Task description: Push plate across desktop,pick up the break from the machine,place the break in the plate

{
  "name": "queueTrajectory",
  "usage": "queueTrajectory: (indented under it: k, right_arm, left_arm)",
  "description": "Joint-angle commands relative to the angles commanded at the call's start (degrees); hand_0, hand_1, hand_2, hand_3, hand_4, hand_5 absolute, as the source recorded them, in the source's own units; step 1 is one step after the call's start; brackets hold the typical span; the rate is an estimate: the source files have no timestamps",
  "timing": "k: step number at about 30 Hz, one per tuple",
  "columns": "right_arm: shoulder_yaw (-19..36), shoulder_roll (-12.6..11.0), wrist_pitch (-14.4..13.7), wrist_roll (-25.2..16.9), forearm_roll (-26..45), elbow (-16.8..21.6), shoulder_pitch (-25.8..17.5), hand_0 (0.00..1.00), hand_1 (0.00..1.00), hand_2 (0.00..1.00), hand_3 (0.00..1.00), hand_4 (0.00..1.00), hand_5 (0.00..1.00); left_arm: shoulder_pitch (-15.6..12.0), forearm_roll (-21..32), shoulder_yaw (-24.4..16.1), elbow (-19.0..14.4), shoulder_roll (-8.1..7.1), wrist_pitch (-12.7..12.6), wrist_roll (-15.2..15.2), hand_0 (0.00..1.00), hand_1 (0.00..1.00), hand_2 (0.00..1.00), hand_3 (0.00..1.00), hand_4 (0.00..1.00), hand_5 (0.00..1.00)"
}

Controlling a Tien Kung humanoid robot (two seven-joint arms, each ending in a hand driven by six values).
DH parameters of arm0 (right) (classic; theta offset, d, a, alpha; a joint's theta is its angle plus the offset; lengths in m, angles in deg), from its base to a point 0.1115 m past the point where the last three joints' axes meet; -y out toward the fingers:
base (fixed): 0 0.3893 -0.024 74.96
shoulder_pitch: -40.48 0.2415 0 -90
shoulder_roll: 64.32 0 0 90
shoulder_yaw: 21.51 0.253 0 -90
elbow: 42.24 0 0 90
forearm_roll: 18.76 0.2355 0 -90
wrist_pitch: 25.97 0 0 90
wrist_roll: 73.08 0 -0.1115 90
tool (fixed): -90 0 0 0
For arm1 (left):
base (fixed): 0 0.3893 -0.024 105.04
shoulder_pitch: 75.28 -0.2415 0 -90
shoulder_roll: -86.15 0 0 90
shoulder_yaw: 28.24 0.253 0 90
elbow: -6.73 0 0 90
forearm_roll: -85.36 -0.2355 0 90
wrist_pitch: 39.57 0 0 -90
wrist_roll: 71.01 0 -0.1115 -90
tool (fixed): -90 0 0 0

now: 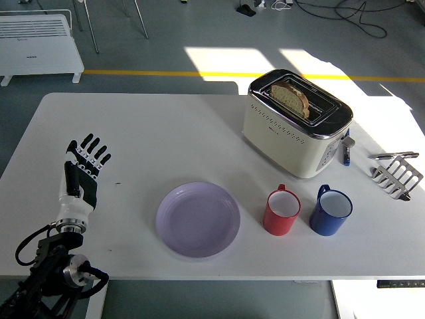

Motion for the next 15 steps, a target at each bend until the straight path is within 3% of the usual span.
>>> queueTrajectory:
  k: [1, 6, 7, 8, 11, 12, 13, 15]
  right_arm:
    - [-1.4, -1.4, -1.0, 0.7, -2.6, 0.0, 1.5, 0.812, 0.761, 0.762, 0.768, 0.549, 0.464]
    - [-8.8, -8.2, -4.0, 6.9, -13.1, -1.6, 9.4, 0.812, 0.761, 0.762, 0.768, 0.549, 0.464]
    - [-11.0, -9.6, -3.6, 8.8, -15.7, -2.5, 11.6, 0.852, 0.797, 0.827, 0.836, 0.678, 0.436]
    - [-12.9, -10.8, -3.0, 10.4, -18.2, -3.3, 13.8, 0.852, 0.797, 0.827, 0.836, 0.678, 0.436]
    - [-17.7, -12.1, -1.3, 13.2, -25.1, -5.4, 19.1, 0.852, 0.797, 0.827, 0.836, 0.678, 0.436]
    - [-19.8, -12.0, -0.5, 14.1, -27.3, -6.9, 21.2, 0.852, 0.797, 0.827, 0.836, 0.678, 0.436]
    - [-21.6, -12.0, -0.2, 14.4, -29.6, -7.7, 23.1, 0.882, 0.835, 0.871, 0.884, 0.765, 0.424]
    - [-25.2, -10.7, 1.4, 15.3, -33.5, -10.6, 27.0, 0.882, 0.835, 0.871, 0.884, 0.765, 0.424]
  left_arm:
    - [-0.3, 0.1, -1.3, -0.2, 0.00, 0.0, 0.0, 0.767, 0.823, 0.885, 0.835, 0.603, 0.998]
    - [-1.6, 1.6, -4.2, -0.7, 0.00, 0.2, 0.2, 0.767, 0.823, 0.885, 0.835, 0.603, 0.998]
    - [-1.8, 1.7, -4.8, -0.8, 0.00, 0.2, 0.2, 0.767, 0.823, 0.882, 0.831, 0.600, 0.998]
    - [-1.9, 1.8, -5.2, -0.7, 0.00, 0.2, 0.3, 0.767, 0.823, 0.882, 0.831, 0.600, 0.998]
    - [-2.1, 1.8, -5.9, -0.7, 0.00, 0.1, 0.4, 0.767, 0.823, 0.882, 0.831, 0.600, 0.998]
    - [-2.2, 1.8, -6.0, -0.7, 0.00, 0.2, 0.5, 0.767, 0.823, 0.882, 0.831, 0.600, 0.998]
    - [-2.3, 1.8, -6.0, -0.7, 0.00, 0.2, 0.6, 0.770, 0.822, 0.877, 0.823, 0.594, 0.998]
    - [-2.4, 1.9, -6.0, -0.6, 0.00, 0.3, 0.7, 0.770, 0.822, 0.877, 0.823, 0.594, 0.998]
